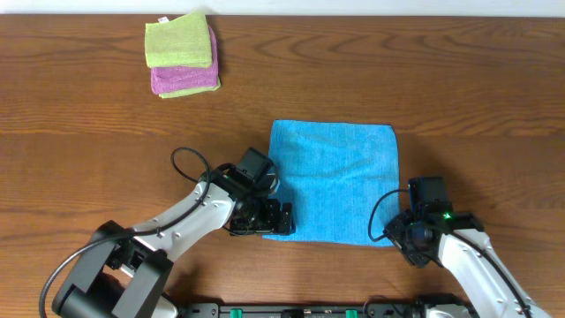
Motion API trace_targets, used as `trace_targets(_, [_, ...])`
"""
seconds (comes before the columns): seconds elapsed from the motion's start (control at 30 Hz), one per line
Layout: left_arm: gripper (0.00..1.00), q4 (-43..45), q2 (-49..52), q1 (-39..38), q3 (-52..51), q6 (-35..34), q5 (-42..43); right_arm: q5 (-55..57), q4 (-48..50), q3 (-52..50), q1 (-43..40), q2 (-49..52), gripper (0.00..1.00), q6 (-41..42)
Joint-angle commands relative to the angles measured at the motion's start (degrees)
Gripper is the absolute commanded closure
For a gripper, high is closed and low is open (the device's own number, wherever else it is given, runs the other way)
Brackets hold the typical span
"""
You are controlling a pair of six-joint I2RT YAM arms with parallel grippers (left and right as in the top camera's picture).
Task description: Fold the cloth
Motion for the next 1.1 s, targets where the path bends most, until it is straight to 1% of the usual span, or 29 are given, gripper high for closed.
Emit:
trace_targets(0.0, [0.05, -0.61, 0.9, -0.17, -0.79, 0.37, -3.61, 1.18, 1.6, -2.91, -0.72, 1.73, 0.6, -1.11])
trace_targets(0.03, [0.05, -0.61, 0.9, -0.17, -0.79, 0.35, -3.61, 0.94, 1.73, -2.91, -0.72, 1.73, 0.66, -1.11])
trace_targets(0.1, [0.04, -0.61, 0.9, -0.17, -0.79, 0.35, -3.58, 0.92, 1.73, -2.91, -0.72, 1.73, 0.9, -1.11])
trace_targets(0.13, [0.01, -0.63, 0.9, -0.17, -0.79, 0.35, -3.58, 0.92, 1.73, -2.91, -0.72, 1.73, 0.96, -1.11])
trace_targets(0.17, [0.1, -0.66, 0.9, -0.17, -0.79, 0.35, -3.56, 0.74, 1.7, -2.91, -0.7, 1.73, 0.98, -1.11])
trace_targets(0.2, [0.23, -0.66, 0.9, -0.17, -0.79, 0.33, -3.5, 0.44, 1.73, -2.91, -0.72, 1.73, 0.98, -1.11])
trace_targets(0.27, [0.34, -0.68, 0.9, -0.17, -0.79, 0.31, -3.06, 0.09, 1.73, -2.91, -0.72, 1.73, 0.99, -1.11])
trace_targets(0.3, [0.44, -0.66, 0.9, -0.17, -0.79, 0.31, -2.64, 0.09, 1.7, -2.91, -0.7, 1.73, 0.99, -1.11])
trace_targets(0.33, [0.64, -0.66, 0.9, -0.17, -0.79, -0.13, -2.23, 0.09, 1.7, -2.91, -0.7, 1.73, 0.99, -1.11])
trace_targets(0.37, [0.74, -0.72, 0.9, -0.17, -0.79, -0.74, -2.14, 0.09, 1.73, -2.91, -0.7, 1.73, 0.98, -1.11])
trace_targets(0.4, [0.79, -0.9, 0.9, -0.17, -0.79, -1.25, -1.75, 0.09, 1.7, -2.91, -0.7, 1.73, 0.98, -1.11])
trace_targets(0.5, [0.78, -1.46, 0.9, -0.17, -0.79, -1.42, -0.28, 0.09, 1.7, -2.91, -0.7, 1.73, 0.98, -1.11])
trace_targets(0.57, [0.72, -2.45, 0.9, -0.17, -0.79, -1.42, -0.09, 0.09, 1.7, -2.91, -0.7, 1.73, 0.99, -1.11])
trace_targets(0.6, [0.73, -2.97, 0.9, -0.17, -0.79, -1.42, -0.09, 0.09, 1.73, -2.91, -0.7, 1.73, 0.98, -1.11])
trace_targets(0.63, [0.86, -3.32, 0.9, -0.17, -0.81, -1.38, -0.17, 0.09, 1.7, -2.91, -0.7, 1.73, 0.98, -1.11])
trace_targets(0.67, [0.92, -3.45, 0.9, -0.17, -0.79, -1.4, -0.31, 0.09, 1.73, -2.91, -0.7, 1.73, 0.98, -1.11])
trace_targets(0.8, [0.9, -3.39, 0.9, -0.17, -0.79, -1.42, -0.35, 0.11, 1.73, -2.91, -0.7, 1.73, 0.99, -1.11])
trace_targets(0.83, [0.89, -3.41, 0.9, -0.17, -0.79, -1.42, -0.35, 0.11, 1.73, -2.91, -0.7, 1.73, 0.98, -1.11])
trace_targets(0.87, [0.8, -3.41, 0.9, -0.17, -0.81, -1.42, -0.35, 0.11, 1.75, -2.91, -0.7, 1.73, 0.98, -1.11])
trace_targets(0.9, [0.76, -3.41, 0.9, -0.17, -0.81, -1.42, -0.48, 0.11, 1.75, -2.91, -0.7, 1.73, 0.98, -1.11])
trace_targets(0.93, [0.81, -3.41, 0.9, -0.17, -0.81, -1.42, -0.83, 0.11, 1.77, -2.91, -0.7, 1.73, 0.98, -1.11])
trace_targets(0.97, [0.9, -3.41, 0.9, -0.22, -0.81, -1.42, -1.57, 0.11, 1.77, -2.91, -0.7, 1.73, 0.99, -1.11])
trace_targets(1.0, [0.94, -3.41, 0.9, -0.24, -0.83, -1.53, -2.29, 0.11, 1.77, -2.91, -0.7, 1.73, 0.98, -1.11])
trace_targets(1.07, [0.94, -3.23, 0.9, -0.33, -0.94, -1.84, -3.48, 0.11, 1.79, -2.91, -0.7, 1.73, 0.98, -1.11])
